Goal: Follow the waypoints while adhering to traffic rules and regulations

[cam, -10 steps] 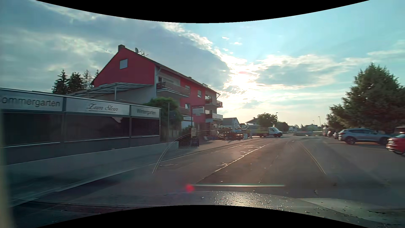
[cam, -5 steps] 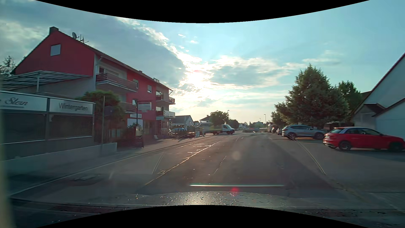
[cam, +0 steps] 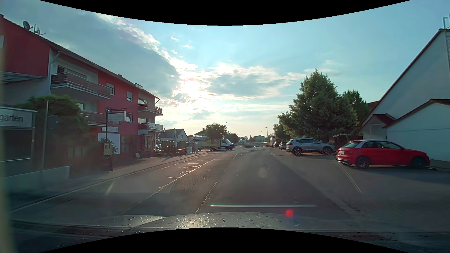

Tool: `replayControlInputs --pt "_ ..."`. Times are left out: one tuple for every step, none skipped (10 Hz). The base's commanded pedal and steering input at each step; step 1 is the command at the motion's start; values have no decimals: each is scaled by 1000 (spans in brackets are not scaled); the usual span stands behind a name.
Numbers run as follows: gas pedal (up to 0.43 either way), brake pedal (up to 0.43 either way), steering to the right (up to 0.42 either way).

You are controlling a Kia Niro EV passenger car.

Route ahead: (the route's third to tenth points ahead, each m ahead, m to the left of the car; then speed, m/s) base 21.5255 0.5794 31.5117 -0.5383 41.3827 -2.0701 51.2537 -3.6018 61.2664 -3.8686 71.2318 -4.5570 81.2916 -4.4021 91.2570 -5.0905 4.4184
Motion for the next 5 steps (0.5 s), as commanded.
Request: replayControlInputs --pt "287 0 89" --pt "287 0 65" --pt "299 0 53" --pt "299 0 37" --pt "299 0 28"
